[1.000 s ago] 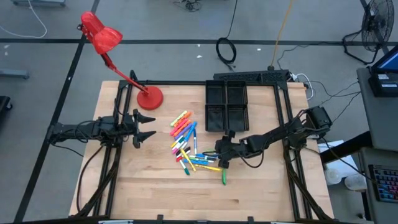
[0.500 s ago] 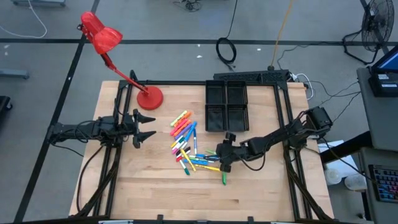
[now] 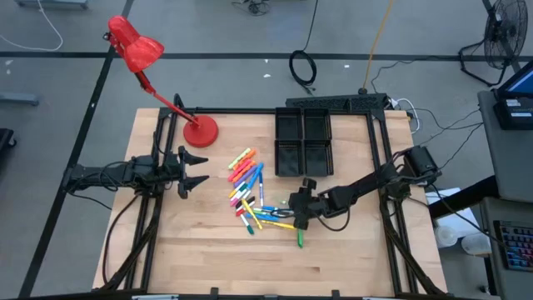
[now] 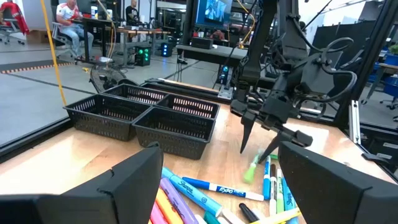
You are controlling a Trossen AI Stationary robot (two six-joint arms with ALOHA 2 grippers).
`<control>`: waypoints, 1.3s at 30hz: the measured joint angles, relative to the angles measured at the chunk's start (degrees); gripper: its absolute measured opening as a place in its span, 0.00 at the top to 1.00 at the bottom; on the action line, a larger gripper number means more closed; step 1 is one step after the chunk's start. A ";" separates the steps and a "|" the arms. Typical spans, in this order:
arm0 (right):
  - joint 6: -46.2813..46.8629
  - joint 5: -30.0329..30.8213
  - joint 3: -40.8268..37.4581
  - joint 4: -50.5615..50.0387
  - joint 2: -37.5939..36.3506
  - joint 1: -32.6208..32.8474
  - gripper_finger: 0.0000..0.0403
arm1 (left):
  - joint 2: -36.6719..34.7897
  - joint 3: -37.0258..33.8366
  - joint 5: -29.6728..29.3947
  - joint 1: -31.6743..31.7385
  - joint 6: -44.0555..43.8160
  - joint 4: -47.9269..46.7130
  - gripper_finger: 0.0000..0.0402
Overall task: Pick & Place Markers
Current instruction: Put the green marker pen into the bottom right black bin
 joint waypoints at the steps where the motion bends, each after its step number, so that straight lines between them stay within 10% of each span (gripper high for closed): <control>1: 0.00 0.06 0.01 0.01 0.08 0.02 0.51 | 0.00 0.00 -0.04 -0.01 0.00 0.04 0.19; 10: -0.24 -2.08 0.03 -0.61 0.11 -0.26 0.55 | 0.00 0.00 -0.10 0.00 0.00 0.04 0.19; 24: -4.20 -4.81 0.06 -1.57 0.17 -0.35 0.96 | 0.00 0.02 -0.13 -0.01 0.00 0.06 0.19; 39: -8.20 -5.62 -0.38 -2.83 -3.55 -0.26 0.96 | 0.00 0.05 -0.15 -0.01 0.00 0.07 0.19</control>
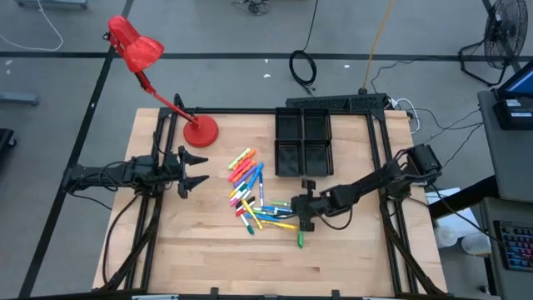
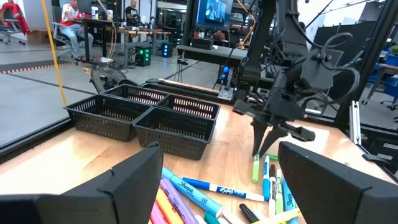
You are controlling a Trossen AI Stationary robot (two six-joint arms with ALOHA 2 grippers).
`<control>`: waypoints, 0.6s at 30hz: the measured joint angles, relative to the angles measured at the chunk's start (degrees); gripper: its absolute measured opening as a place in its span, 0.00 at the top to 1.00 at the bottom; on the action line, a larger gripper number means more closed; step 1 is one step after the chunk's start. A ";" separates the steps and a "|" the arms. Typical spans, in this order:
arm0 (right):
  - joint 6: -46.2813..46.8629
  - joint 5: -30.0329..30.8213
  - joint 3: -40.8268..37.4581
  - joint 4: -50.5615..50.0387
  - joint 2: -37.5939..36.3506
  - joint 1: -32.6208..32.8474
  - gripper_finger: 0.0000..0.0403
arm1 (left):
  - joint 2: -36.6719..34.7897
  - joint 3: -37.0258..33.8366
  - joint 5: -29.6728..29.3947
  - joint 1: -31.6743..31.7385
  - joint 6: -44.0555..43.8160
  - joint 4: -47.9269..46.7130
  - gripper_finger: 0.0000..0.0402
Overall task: Pick & Place Markers
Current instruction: Put the green marker pen into the bottom right black bin
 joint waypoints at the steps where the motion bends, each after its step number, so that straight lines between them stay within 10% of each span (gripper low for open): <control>1: 0.02 0.03 0.02 0.57 -0.64 -0.02 0.96 | 0.00 0.02 0.00 0.01 0.00 0.02 0.19; 18: -1.23 2.37 0.22 -2.32 -11.18 0.00 0.95 | 0.00 0.02 0.00 -0.01 0.00 0.05 0.19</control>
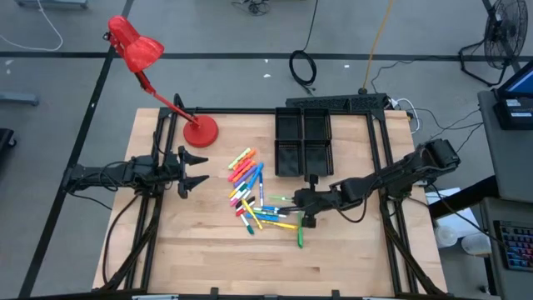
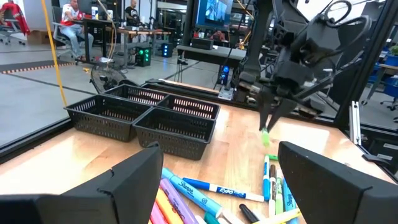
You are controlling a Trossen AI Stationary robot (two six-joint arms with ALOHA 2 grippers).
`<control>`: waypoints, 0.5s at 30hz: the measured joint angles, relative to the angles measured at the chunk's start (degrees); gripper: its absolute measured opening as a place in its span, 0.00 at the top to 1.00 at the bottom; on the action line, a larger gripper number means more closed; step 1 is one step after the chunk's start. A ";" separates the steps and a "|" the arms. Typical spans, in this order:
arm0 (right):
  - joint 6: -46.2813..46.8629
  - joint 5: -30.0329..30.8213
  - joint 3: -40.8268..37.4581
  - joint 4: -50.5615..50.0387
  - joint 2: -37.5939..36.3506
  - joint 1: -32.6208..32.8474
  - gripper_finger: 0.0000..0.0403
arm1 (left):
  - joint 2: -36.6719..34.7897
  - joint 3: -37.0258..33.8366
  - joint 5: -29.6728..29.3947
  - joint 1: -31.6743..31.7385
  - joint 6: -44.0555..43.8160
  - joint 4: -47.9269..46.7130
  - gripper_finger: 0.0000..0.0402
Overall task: Pick & Place Markers
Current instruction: Put the green marker pen into the bottom right black bin
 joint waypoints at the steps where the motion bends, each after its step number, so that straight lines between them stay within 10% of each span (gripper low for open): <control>1: 0.10 1.07 0.02 -0.85 -0.49 0.00 0.95 | 0.00 0.00 0.01 0.02 0.00 0.00 0.19; 15: 9.37 11.40 0.08 -14.08 -2.29 -1.97 0.95 | 0.00 0.00 0.01 0.01 0.00 0.00 0.19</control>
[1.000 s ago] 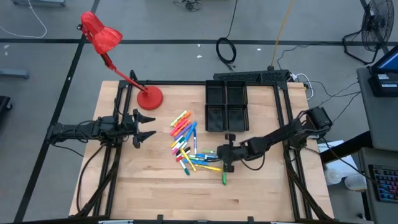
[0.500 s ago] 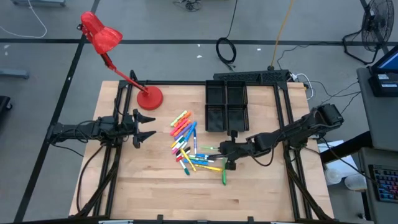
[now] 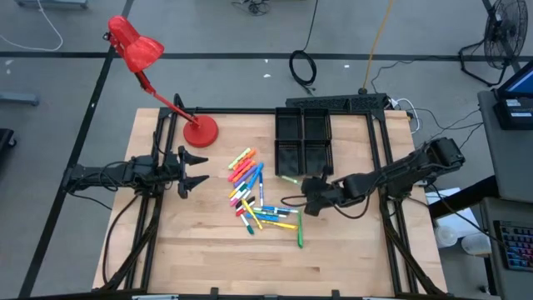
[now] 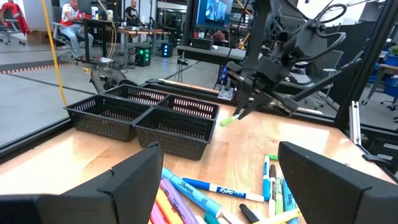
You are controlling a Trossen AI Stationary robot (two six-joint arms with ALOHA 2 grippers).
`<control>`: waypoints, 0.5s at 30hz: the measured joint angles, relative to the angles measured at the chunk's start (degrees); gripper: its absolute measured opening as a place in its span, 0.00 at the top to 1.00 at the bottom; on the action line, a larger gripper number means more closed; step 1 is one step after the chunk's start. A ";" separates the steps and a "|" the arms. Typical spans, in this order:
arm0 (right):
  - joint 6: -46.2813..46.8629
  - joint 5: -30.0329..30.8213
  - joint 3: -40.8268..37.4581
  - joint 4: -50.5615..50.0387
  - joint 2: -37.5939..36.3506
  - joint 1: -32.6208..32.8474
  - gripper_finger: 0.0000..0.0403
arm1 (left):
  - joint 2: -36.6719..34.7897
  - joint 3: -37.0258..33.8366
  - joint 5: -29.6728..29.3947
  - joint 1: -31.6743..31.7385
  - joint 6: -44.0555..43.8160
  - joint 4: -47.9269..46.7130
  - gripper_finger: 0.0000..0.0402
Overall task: Pick & Place Markers
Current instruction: Put the green marker pen into the bottom right black bin
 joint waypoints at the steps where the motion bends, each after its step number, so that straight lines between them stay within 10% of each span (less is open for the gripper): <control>1: 0.12 0.29 0.00 -0.17 -0.16 -0.35 0.95 | 0.00 0.00 -0.01 0.00 0.00 -0.01 0.19; 15: 20.81 8.95 0.05 -13.92 -9.51 -8.10 0.95 | 0.00 0.00 -0.01 -0.01 0.00 -0.01 0.19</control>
